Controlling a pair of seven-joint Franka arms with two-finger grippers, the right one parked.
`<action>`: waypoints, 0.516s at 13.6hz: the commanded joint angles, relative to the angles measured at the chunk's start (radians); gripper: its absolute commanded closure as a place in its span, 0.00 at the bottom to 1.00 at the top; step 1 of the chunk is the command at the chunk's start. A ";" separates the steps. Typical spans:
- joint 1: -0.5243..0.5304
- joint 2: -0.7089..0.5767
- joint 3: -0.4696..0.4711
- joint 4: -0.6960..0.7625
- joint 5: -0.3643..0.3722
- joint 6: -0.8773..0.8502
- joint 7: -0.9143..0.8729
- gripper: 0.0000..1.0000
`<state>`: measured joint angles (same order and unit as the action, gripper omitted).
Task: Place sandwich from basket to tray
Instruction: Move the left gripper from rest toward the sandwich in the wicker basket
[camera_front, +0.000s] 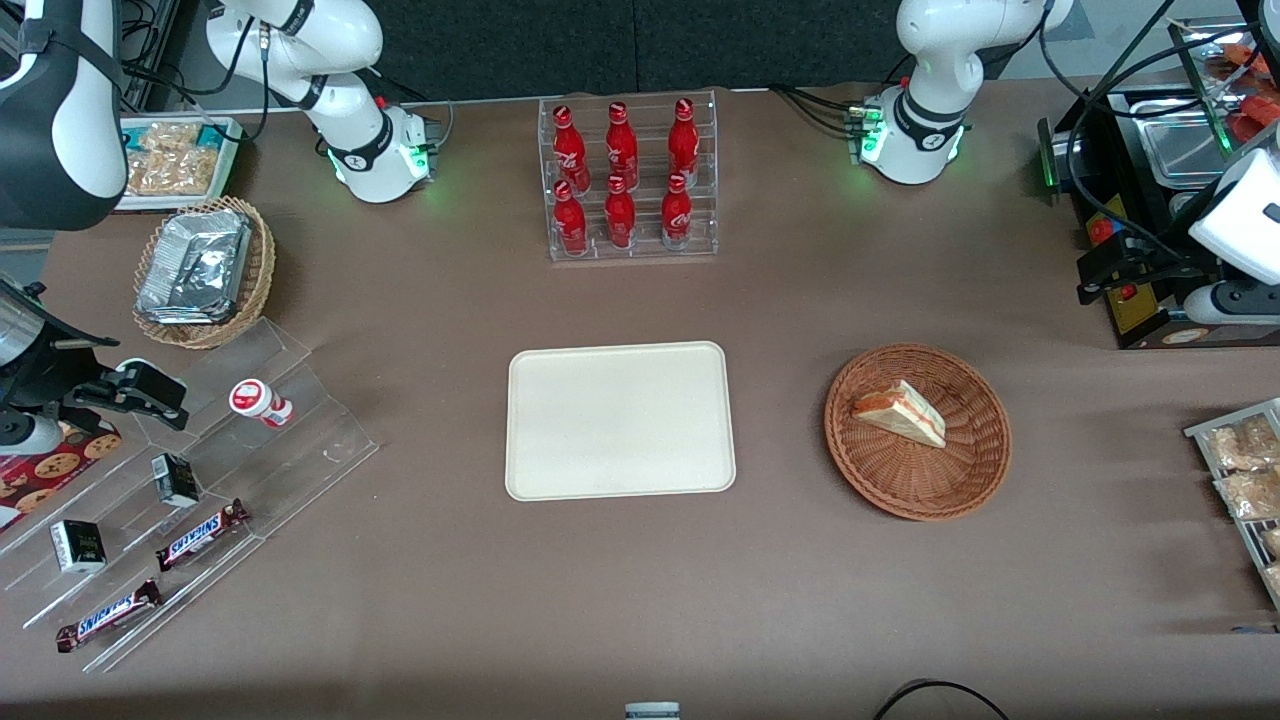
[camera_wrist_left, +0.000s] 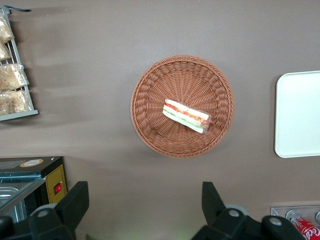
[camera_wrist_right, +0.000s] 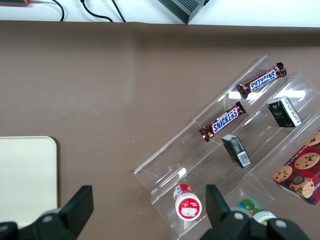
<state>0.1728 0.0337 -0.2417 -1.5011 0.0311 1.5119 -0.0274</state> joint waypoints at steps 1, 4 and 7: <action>0.004 -0.015 -0.001 -0.002 0.003 -0.022 0.003 0.00; 0.004 0.024 -0.002 -0.039 -0.011 -0.022 -0.125 0.00; 0.004 0.090 -0.001 -0.112 -0.036 0.039 -0.441 0.00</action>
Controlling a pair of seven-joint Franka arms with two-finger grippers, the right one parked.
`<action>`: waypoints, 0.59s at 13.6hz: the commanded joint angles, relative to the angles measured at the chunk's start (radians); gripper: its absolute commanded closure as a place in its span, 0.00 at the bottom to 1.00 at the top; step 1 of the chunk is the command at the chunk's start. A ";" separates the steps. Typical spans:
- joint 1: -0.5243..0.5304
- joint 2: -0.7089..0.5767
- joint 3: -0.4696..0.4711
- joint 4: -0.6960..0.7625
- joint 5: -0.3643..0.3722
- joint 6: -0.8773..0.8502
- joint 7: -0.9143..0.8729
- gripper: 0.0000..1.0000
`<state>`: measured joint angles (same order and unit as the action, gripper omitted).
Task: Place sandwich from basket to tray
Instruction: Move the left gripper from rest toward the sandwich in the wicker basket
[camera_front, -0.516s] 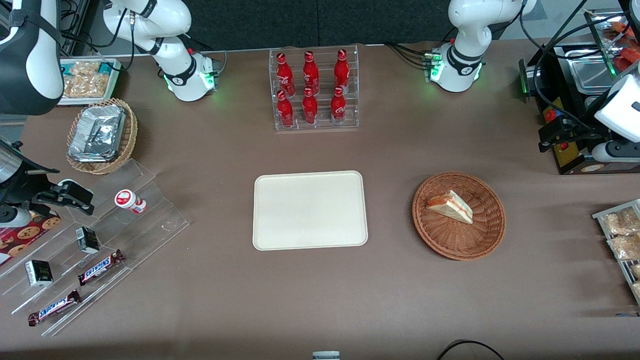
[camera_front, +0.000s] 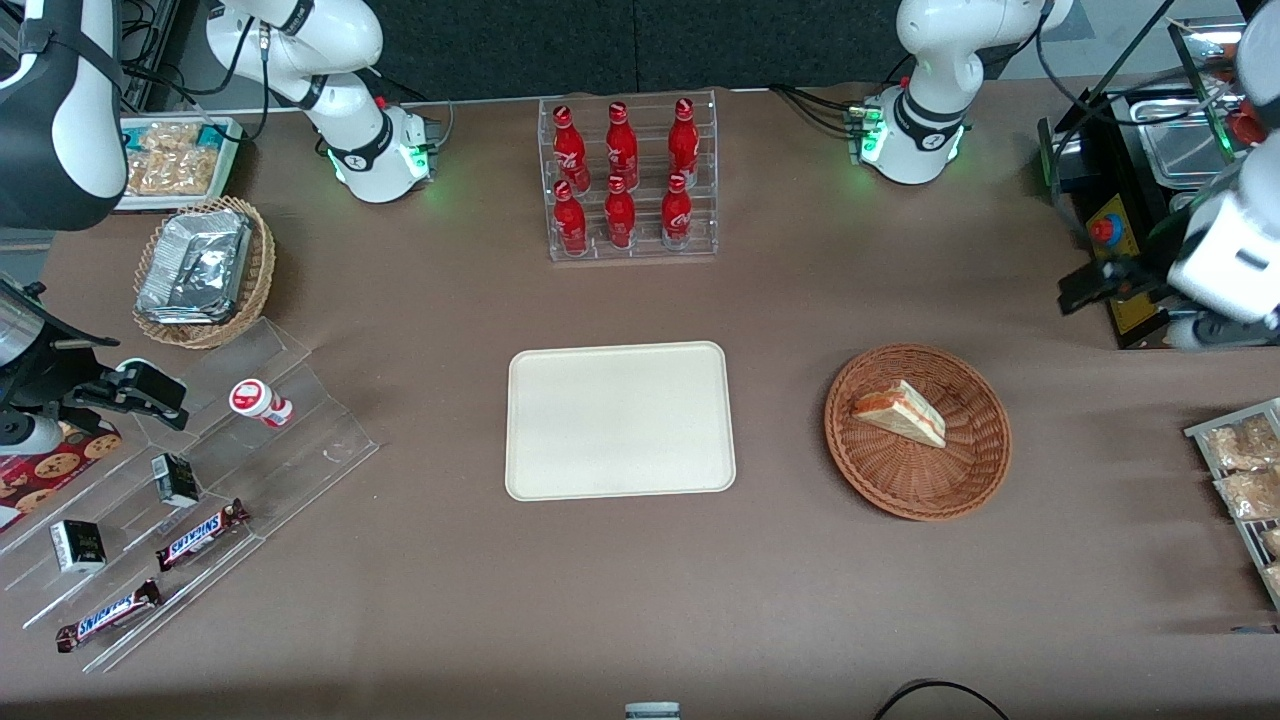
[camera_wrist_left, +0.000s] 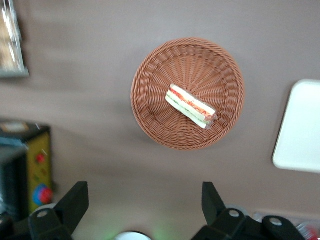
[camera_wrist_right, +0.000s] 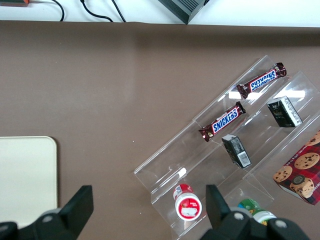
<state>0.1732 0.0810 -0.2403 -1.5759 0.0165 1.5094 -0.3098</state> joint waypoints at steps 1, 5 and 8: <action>0.002 0.054 -0.004 -0.085 -0.018 0.102 -0.266 0.00; -0.012 0.094 -0.014 -0.292 -0.024 0.375 -0.689 0.00; -0.083 0.180 -0.014 -0.309 -0.021 0.474 -0.911 0.00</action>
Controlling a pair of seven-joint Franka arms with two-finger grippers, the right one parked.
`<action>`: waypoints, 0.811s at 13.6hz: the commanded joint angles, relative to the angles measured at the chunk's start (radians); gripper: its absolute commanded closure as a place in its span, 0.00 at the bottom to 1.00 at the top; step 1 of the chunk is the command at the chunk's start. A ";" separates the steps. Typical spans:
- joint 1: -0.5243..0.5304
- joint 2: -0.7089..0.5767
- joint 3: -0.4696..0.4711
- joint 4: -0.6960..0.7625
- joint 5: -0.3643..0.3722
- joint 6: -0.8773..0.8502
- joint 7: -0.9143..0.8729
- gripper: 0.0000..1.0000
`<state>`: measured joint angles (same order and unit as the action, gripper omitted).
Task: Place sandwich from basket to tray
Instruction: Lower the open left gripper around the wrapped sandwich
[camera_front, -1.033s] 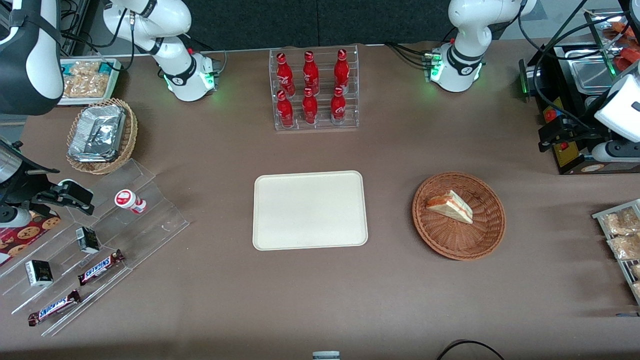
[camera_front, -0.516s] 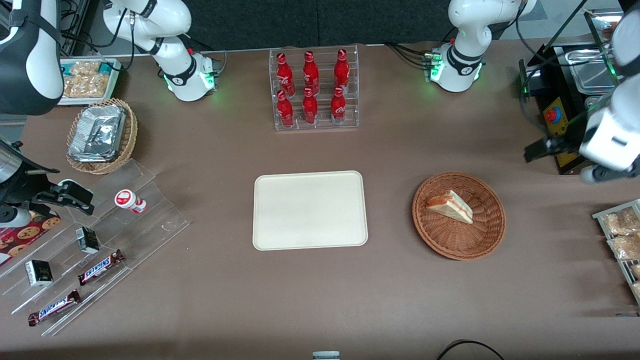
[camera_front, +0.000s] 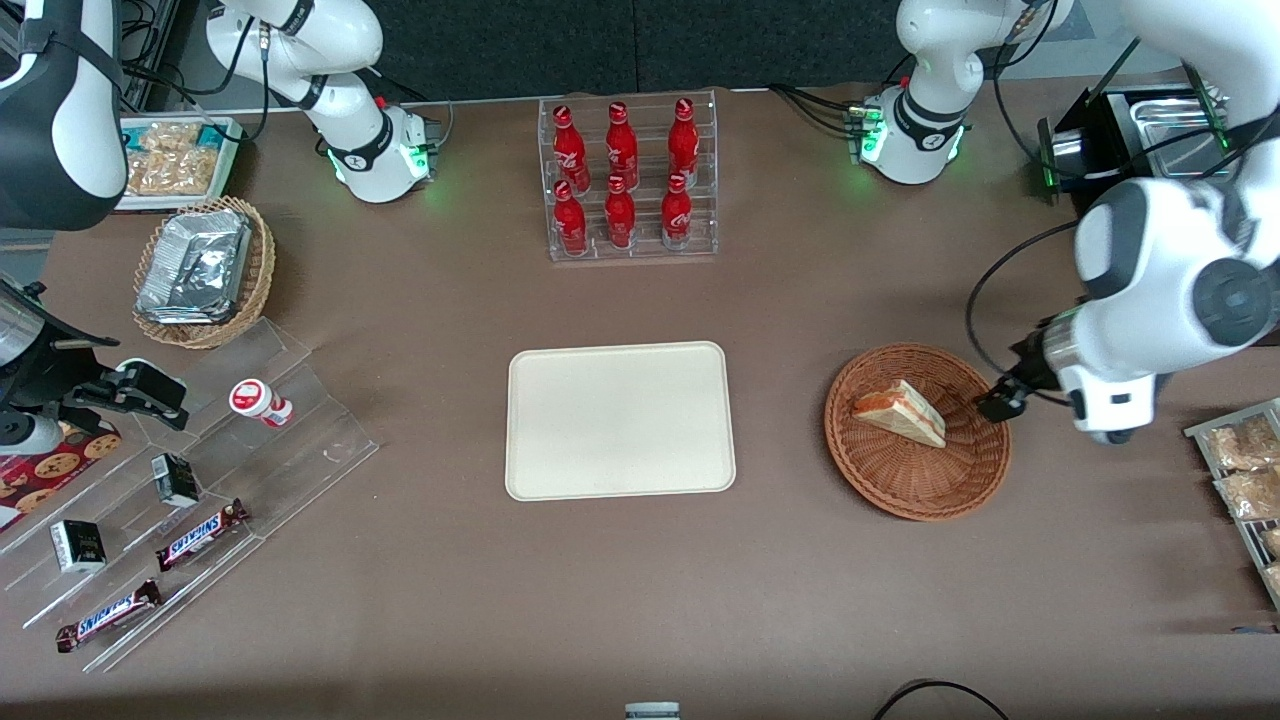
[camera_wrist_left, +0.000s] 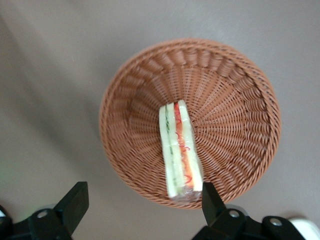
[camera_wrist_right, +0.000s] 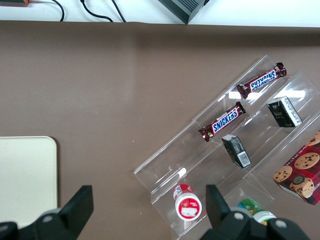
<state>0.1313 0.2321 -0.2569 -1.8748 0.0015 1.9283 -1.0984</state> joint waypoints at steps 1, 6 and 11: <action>-0.053 0.030 0.001 -0.050 -0.005 0.111 -0.147 0.00; -0.065 0.081 0.001 -0.159 -0.006 0.313 -0.251 0.00; -0.067 0.122 0.002 -0.248 0.003 0.474 -0.308 0.00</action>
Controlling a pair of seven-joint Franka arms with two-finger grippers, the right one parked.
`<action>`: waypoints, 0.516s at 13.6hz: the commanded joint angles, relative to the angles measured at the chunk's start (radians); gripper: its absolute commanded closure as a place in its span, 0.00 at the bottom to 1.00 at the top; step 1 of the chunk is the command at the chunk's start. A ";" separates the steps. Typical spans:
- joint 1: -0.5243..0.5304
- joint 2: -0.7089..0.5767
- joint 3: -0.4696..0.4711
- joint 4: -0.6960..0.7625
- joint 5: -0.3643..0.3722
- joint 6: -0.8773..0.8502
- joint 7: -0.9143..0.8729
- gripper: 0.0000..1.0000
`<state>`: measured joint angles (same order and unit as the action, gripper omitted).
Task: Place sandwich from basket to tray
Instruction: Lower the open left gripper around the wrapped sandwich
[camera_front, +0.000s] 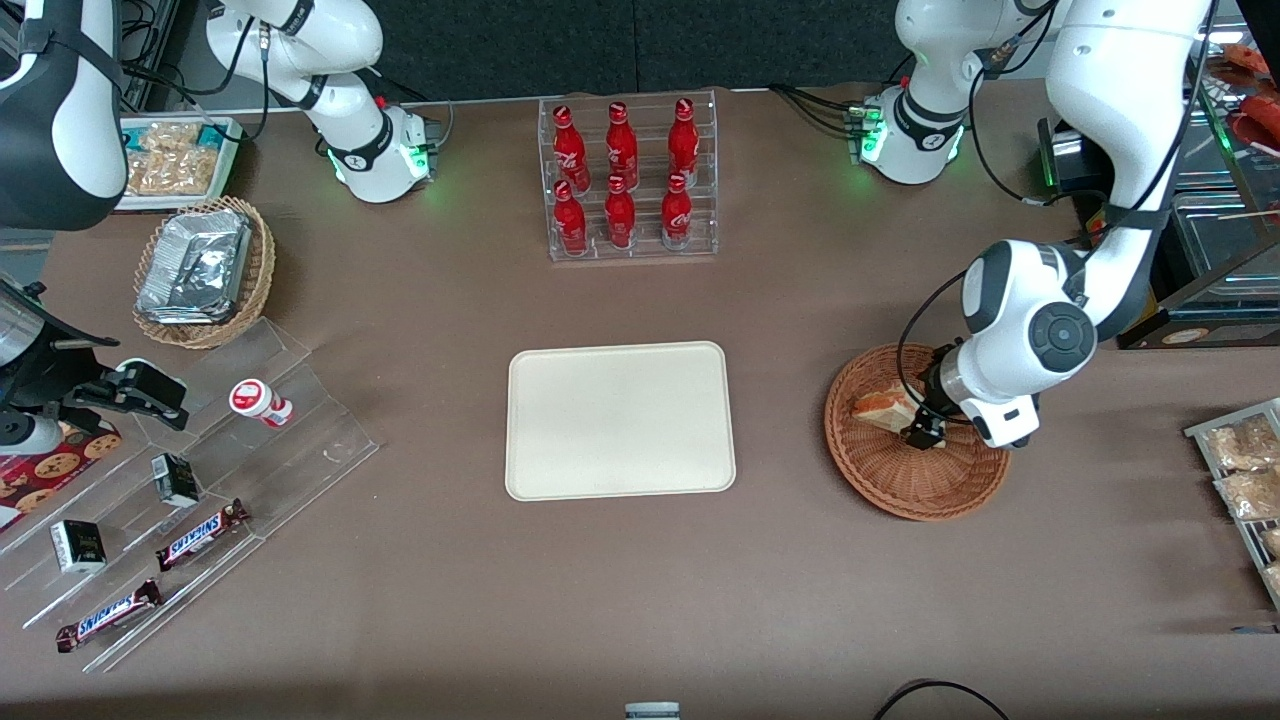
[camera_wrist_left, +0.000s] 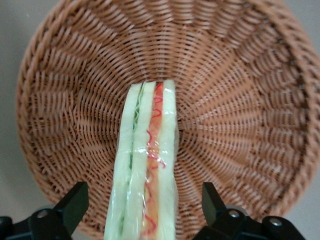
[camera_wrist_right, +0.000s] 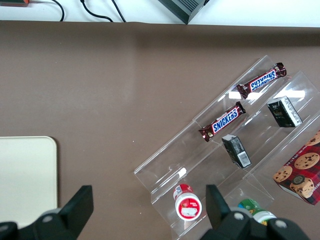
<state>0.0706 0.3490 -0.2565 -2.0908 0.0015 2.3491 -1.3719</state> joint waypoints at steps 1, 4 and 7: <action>-0.011 0.018 0.002 -0.041 0.006 0.082 -0.038 0.00; -0.012 0.038 0.003 -0.049 0.012 0.121 -0.038 0.68; -0.014 0.030 0.002 -0.049 0.012 0.121 -0.038 1.00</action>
<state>0.0662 0.3923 -0.2565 -2.1318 0.0026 2.4558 -1.3847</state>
